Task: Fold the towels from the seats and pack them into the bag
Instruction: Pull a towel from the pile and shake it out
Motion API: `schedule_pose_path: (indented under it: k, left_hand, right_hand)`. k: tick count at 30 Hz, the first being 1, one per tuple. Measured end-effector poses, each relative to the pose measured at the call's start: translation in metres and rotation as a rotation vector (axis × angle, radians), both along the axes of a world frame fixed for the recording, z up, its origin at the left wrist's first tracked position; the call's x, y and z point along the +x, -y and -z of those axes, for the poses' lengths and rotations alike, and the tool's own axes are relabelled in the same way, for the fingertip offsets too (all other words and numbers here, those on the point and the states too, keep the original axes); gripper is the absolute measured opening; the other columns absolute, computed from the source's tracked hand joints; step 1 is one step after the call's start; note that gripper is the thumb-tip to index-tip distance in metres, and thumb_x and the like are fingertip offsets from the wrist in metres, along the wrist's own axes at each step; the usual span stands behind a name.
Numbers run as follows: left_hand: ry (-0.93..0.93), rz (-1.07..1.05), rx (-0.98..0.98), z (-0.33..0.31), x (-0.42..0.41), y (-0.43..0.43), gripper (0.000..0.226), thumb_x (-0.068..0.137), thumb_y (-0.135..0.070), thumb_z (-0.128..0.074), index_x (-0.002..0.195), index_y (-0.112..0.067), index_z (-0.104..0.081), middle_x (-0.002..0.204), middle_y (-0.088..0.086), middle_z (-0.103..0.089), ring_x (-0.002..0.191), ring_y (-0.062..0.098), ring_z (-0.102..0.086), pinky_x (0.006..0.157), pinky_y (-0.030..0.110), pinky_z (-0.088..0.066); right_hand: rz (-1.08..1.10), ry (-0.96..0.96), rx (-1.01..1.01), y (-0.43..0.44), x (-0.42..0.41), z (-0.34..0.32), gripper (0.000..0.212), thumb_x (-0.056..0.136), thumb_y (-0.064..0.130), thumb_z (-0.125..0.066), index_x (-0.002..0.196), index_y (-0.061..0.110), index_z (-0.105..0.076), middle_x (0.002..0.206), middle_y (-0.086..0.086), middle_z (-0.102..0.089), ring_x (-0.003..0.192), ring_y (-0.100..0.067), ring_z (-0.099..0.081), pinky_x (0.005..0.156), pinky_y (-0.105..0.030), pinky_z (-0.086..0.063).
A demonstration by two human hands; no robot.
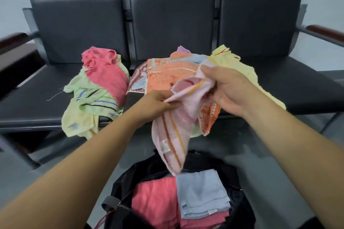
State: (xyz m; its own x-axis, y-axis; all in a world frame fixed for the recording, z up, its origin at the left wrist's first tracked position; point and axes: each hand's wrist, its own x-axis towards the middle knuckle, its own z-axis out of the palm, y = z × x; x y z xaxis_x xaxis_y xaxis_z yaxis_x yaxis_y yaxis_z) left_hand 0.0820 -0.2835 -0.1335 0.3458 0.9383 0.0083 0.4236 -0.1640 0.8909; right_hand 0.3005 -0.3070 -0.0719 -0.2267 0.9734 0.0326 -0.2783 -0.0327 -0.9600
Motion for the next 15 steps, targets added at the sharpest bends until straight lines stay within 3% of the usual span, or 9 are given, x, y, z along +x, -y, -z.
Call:
schedule_pose_path:
  k: [2,4,5,8,11,13,15]
  left_hand:
    - [-0.008,0.047,-0.058,0.007,-0.006,0.0,0.019,0.084,-0.041,-0.063,0.088,-0.023,-0.064,0.076,-0.002,-0.054,0.073,0.015,-0.049,0.071,0.034,-0.036]
    - [-0.104,0.127,-0.095,0.011,-0.014,0.0,0.02,0.087,-0.04,-0.059,0.098,-0.024,-0.06,0.08,0.0,-0.056,0.074,0.017,-0.051,0.071,0.037,-0.039]
    - [-0.156,0.179,-0.11,0.011,-0.016,0.001,0.021,0.087,-0.04,-0.062,0.1,-0.024,-0.06,0.084,0.003,-0.059,0.077,0.018,-0.053,0.074,0.038,-0.041]
    - [-0.091,0.302,-0.226,0.009,-0.02,0.002,0.032,0.079,-0.038,-0.082,0.096,-0.021,-0.06,0.093,0.013,-0.067,0.085,0.022,-0.059,0.085,0.042,-0.044]
    - [-0.039,0.22,-0.241,0.008,-0.027,-0.003,0.053,0.066,-0.043,-0.091,0.11,-0.03,-0.065,0.097,0.009,-0.069,0.088,0.024,-0.064,0.092,0.041,-0.047]
    - [-0.134,0.152,-0.204,0.008,-0.037,-0.008,0.052,0.063,-0.049,-0.088,0.109,-0.032,-0.07,0.103,0.006,-0.074,0.095,0.024,-0.07,0.097,0.043,-0.053]
    - [-0.308,0.129,-0.162,0.011,-0.043,-0.009,0.046,0.067,-0.053,-0.079,0.097,-0.019,-0.076,0.1,0.013,-0.073,0.09,0.024,-0.07,0.096,0.047,-0.052]
  right_hand:
    - [-0.023,0.414,0.016,0.0,0.017,0.011,0.031,0.079,0.029,-0.079,0.08,0.0,-0.067,0.064,-0.006,-0.061,0.06,-0.018,-0.057,0.062,-0.03,-0.048]
    - [-0.099,0.831,0.028,-0.001,0.029,0.02,0.041,0.076,0.032,-0.087,0.077,-0.005,-0.068,0.063,-0.011,-0.056,0.06,-0.021,-0.049,0.061,-0.031,-0.042]
    - [-0.148,0.936,0.01,-0.001,0.033,0.024,0.043,0.078,0.032,-0.087,0.076,-0.006,-0.067,0.064,-0.013,-0.056,0.06,-0.02,-0.049,0.06,-0.031,-0.043]
    - [-0.168,0.94,-0.068,-0.003,0.037,0.029,0.037,0.086,0.022,-0.081,0.067,-0.003,-0.061,0.066,-0.013,-0.054,0.056,-0.014,-0.051,0.056,-0.024,-0.045]
    - [0.098,0.889,0.054,-0.019,0.046,0.036,0.053,0.087,0.032,-0.078,0.084,-0.016,-0.055,0.078,-0.007,-0.045,0.073,-0.019,-0.042,0.072,-0.031,-0.033]
    - [0.284,0.759,0.095,-0.028,0.052,0.041,0.056,0.091,0.034,-0.07,0.093,-0.019,-0.054,0.081,-0.007,-0.047,0.077,-0.019,-0.042,0.073,-0.033,-0.031]
    - [0.383,0.587,0.067,-0.033,0.058,0.046,0.052,0.095,0.032,-0.061,0.099,-0.02,-0.055,0.085,-0.012,-0.057,0.08,-0.022,-0.052,0.075,-0.034,-0.039]
